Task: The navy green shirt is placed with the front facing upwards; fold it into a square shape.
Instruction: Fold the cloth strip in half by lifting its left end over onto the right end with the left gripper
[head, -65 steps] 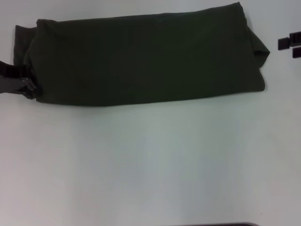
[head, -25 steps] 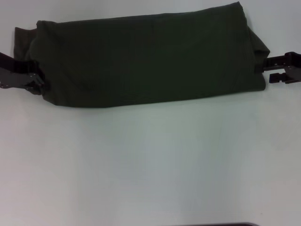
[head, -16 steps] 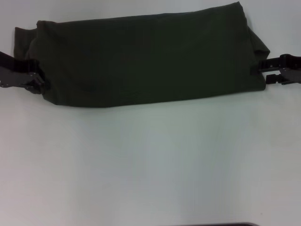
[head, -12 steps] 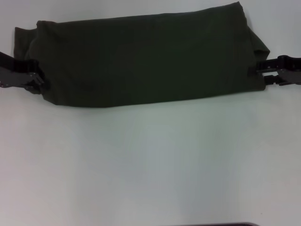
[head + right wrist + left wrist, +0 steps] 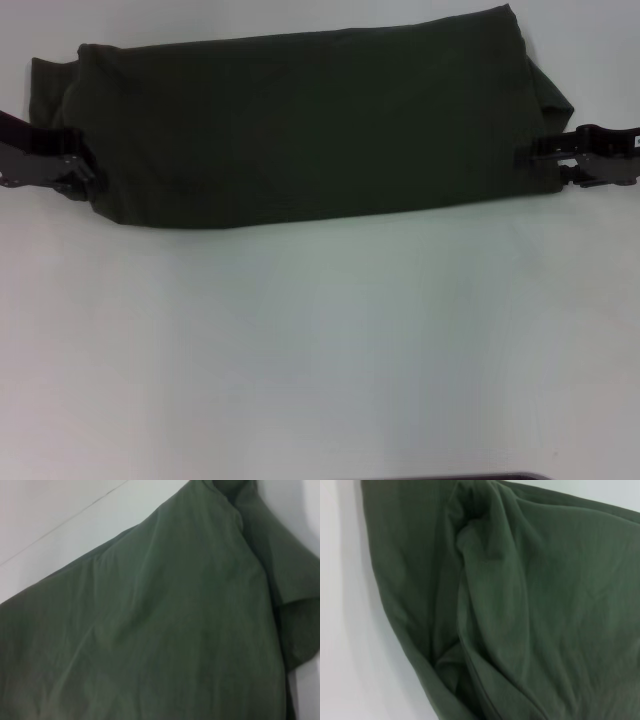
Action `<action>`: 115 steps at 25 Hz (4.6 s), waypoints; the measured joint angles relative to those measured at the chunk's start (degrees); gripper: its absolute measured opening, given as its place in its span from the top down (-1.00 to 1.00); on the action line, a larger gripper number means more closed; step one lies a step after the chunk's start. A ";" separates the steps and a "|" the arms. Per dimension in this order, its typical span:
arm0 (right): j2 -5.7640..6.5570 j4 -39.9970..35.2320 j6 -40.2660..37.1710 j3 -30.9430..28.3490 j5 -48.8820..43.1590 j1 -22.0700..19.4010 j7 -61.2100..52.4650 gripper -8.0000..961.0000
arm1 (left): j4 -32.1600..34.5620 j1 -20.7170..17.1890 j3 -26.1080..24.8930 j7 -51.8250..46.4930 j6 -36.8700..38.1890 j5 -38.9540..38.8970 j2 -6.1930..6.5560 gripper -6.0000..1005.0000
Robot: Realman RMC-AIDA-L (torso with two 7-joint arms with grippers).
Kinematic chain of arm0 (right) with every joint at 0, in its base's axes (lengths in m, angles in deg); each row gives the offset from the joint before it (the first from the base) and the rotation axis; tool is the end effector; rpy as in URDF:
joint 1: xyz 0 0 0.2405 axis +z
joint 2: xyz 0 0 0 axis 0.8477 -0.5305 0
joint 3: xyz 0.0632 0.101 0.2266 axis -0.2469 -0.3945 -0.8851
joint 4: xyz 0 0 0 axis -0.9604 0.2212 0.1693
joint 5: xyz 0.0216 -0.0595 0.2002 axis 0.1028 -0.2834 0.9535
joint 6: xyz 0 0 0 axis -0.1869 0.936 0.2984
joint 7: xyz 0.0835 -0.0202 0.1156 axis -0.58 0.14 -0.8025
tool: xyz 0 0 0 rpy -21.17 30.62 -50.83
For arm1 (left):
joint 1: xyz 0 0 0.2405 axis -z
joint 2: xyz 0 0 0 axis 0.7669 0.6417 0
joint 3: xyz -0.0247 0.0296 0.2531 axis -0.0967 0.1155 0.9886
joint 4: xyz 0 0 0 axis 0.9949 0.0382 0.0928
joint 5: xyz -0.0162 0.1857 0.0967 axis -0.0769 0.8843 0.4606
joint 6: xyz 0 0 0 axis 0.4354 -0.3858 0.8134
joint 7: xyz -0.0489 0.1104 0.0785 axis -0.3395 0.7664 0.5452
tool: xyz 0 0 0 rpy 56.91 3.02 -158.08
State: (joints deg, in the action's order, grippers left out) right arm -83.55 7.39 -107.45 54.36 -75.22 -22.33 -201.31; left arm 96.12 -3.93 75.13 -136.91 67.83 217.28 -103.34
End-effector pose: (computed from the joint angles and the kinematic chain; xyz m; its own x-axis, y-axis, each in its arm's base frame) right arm 0.3285 0.3595 0.0408 0.0628 -0.9274 -0.3688 -0.9956 -0.0325 -0.0877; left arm -0.2768 0.3914 0.0503 0.1031 0.9809 0.1650 0.9533 -0.0501 -0.2979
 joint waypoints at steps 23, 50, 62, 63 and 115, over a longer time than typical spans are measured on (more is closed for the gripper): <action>1.12 0.06 -0.09 1.60 -1.33 0.35 -0.74 0.31 | 0.00 0.35 0.01 0.09 -0.10 0.00 -0.45 0.87; 2.30 -2.37 -11.23 1.86 -11.62 0.03 -2.10 0.97 | 0.15 -0.12 5.88 2.23 11.69 0.63 0.61 0.84; 2.40 -2.41 -13.68 1.83 -14.25 -0.31 -1.97 0.97 | 2.26 -3.05 7.26 1.97 15.05 1.02 1.15 0.82; 2.40 -2.42 -14.00 1.83 -14.28 -0.32 -1.96 0.97 | 2.27 -3.06 7.27 1.99 15.20 1.29 1.15 0.82; 3.55 -4.12 -18.94 -1.62 -14.42 -1.62 -2.12 0.18 | 5.24 -3.17 6.59 1.54 17.06 2.83 1.41 0.10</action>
State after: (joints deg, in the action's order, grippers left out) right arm -80.00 3.27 -126.39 52.74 -89.63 -23.95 -203.44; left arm 101.36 -7.11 81.72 -135.37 84.89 220.11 -101.94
